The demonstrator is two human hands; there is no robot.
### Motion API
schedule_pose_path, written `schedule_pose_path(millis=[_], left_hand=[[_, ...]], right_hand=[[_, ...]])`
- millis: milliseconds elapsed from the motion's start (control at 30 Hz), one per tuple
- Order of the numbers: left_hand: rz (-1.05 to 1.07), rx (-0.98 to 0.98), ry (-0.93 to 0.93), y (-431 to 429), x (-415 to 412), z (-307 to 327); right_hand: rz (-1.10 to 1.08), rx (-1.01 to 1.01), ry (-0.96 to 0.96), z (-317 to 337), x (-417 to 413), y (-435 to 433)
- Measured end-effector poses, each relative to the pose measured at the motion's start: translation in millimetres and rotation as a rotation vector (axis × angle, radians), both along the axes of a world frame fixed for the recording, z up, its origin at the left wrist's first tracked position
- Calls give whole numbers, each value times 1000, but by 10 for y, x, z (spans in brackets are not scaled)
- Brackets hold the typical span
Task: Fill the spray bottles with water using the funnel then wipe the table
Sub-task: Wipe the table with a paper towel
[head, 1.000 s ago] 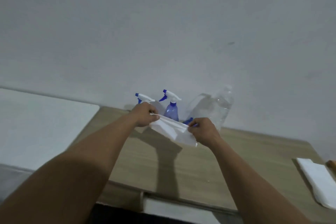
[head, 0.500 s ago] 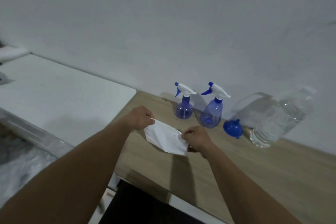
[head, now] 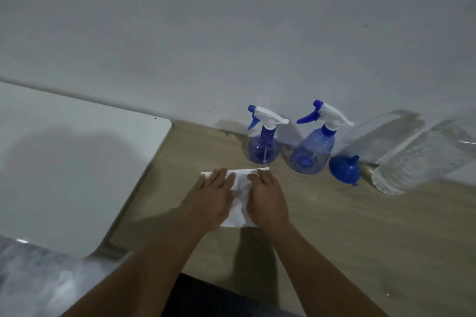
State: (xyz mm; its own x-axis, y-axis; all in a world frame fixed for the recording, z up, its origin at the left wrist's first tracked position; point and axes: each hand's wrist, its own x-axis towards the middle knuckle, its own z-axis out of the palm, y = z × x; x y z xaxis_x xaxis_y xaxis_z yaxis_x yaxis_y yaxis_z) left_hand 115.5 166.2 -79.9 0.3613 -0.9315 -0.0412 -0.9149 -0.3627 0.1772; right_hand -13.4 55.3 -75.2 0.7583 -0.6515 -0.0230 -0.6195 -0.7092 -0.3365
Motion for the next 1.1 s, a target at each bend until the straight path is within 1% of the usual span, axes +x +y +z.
schedule_pose_path(millis=[67,167,267,333,467,633,900,1100], left_hand=[[-116,70,-127,58,74,-135],[-149,209,-129,11,257,-108],[-143,210,-203,-6,303,-53],[-121,205,-218,32,257,-94],[-52,181,-186,34,169,-170],[-58,196,-181,-147,-7,-150],[-135,171,-120,-707,-772,-113],[-189,162,-90,-1193,-1417,-125]], right_hand=[[99,-6,83,-61,-4,1],[159,-30,108,-132,-25,52],[203,-74,87,-204,-43,120],[218,-51,69,-233,-54,111],[210,-36,56,-211,-107,93],[183,-17,94,-185,-314,-34],[103,13,145,-193,-1148,-519],[58,2,138,-190,-1858,-928]])
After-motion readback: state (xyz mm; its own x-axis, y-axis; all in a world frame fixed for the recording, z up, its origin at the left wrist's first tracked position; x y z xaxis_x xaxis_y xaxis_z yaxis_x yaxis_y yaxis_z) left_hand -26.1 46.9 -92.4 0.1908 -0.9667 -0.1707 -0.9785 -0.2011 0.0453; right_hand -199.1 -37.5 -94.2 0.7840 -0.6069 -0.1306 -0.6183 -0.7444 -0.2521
